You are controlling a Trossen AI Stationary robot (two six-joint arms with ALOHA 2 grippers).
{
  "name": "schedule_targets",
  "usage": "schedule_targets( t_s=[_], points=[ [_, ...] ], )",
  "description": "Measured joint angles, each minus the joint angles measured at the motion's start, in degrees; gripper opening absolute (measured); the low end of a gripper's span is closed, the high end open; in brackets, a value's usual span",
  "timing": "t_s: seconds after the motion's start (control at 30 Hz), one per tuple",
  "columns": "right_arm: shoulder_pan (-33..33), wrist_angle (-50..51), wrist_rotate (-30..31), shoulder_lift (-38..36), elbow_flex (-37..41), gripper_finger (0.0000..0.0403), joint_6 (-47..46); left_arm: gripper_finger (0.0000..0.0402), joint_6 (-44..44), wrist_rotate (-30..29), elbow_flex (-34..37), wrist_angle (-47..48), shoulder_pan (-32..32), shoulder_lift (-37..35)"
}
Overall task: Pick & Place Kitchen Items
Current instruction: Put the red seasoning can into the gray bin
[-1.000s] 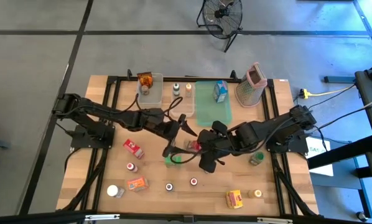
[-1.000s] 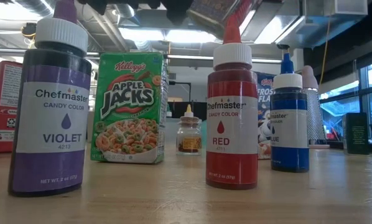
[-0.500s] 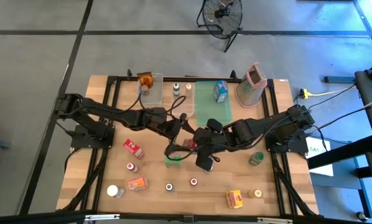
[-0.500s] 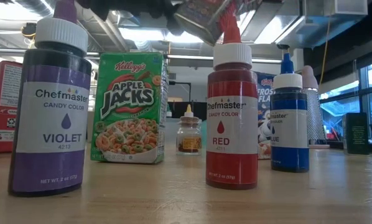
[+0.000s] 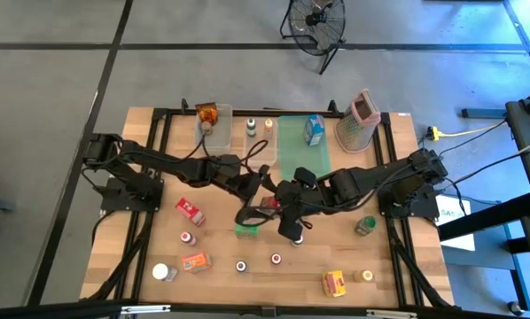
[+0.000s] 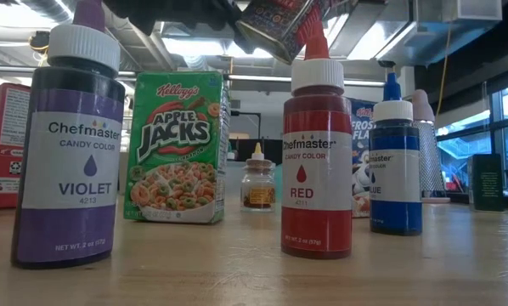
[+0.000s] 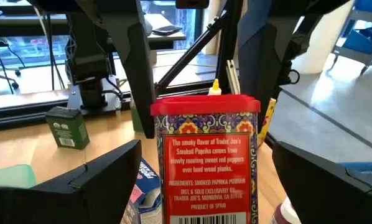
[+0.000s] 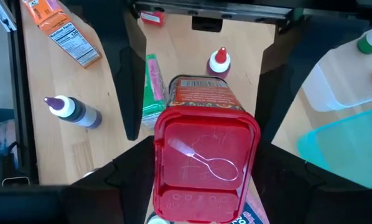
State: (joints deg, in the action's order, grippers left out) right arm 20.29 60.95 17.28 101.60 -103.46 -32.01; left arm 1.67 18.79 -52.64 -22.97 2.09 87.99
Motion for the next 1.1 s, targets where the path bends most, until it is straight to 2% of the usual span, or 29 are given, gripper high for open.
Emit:
schedule_targets(
  t_s=[0.2, 0.47, 1.1],
  points=[
    [0.0, 0.1, 0.0, 0.0, 0.0, 0.0234, 0.5, 0.0353, 1.2, -0.2, 0.0, 0.0, 0.0, 0.0],
    [0.0, 0.0, 0.0, 0.0, 0.0, 0.0234, 0.5, 0.0319, 2.6, -0.2, 0.0, -0.1, 0.0, 0.0],
    [0.0, -0.2, 1.4, 0.0, 0.0, 0.0249, 0.5, 0.0177, 3.8, -0.4, 0.0, -0.4, -0.1, 0.0]
  ],
)
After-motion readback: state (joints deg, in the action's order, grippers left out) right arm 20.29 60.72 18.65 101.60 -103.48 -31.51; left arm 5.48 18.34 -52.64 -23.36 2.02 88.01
